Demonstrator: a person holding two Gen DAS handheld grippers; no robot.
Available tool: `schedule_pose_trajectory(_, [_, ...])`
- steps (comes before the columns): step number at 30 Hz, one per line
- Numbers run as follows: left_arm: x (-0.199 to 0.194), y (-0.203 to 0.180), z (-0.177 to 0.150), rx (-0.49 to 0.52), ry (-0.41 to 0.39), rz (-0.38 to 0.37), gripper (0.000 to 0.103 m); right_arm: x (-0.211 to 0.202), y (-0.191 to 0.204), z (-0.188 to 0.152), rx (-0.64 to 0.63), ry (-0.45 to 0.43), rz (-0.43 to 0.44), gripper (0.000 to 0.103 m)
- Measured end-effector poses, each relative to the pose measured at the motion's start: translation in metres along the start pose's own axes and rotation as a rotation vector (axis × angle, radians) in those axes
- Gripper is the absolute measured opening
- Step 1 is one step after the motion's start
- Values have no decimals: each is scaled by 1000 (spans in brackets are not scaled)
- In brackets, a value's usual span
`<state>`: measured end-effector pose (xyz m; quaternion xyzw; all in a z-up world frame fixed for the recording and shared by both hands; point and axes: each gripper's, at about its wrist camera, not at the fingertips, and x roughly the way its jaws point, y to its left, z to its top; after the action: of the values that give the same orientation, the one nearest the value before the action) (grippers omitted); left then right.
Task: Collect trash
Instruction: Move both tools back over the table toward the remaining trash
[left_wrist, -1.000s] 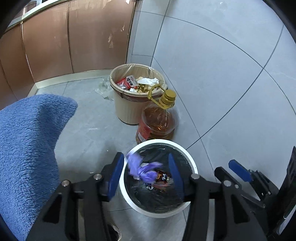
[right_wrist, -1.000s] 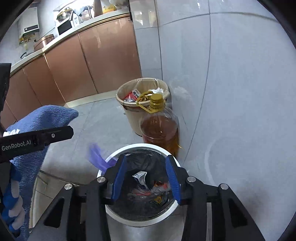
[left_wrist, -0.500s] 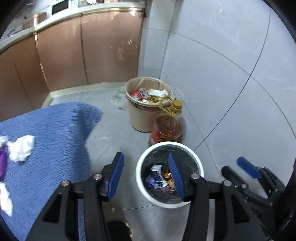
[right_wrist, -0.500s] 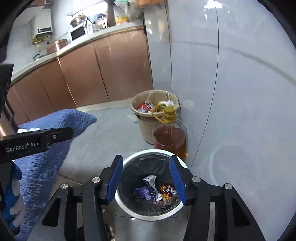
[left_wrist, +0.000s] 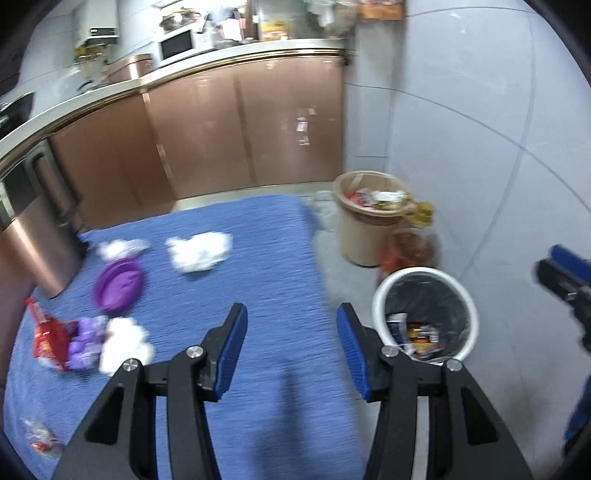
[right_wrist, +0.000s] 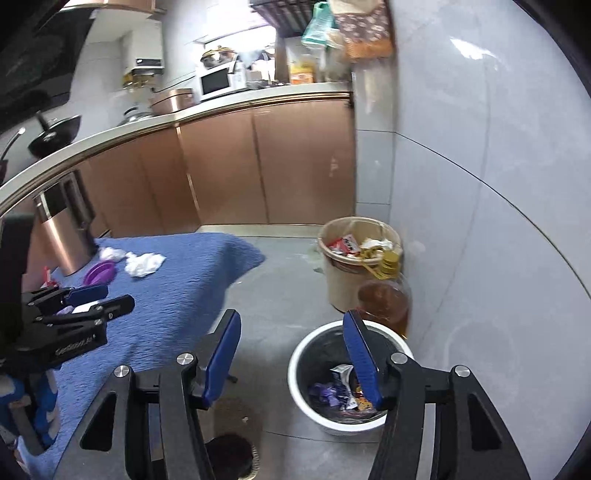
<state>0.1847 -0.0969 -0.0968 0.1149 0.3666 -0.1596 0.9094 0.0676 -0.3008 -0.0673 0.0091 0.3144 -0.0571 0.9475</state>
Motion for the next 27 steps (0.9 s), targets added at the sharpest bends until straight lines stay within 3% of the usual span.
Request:
schedule_pose_trajectory(4, [8,53,-7,-54,34,161,48,-7,21,5,-19,-1,35,55])
schedule_pose_trajectory(11, [-22,144,-12,-210,32,327,48,-26,43,13,-56,-33,56,55])
schedule_pose_trajectory(19, [-95,202,-28,-298,-33,360,49,-46,59,11,-66,-66,120,55])
schedule_pose_trajectory(23, [-107,221,-42,-298,-26,384,58,-43,77,14,-88,-57,171,56])
schedule_pose_trajectory(27, [-112,241,-51,-300,-11,387,59,-29,105,16,-154,-24,222,56])
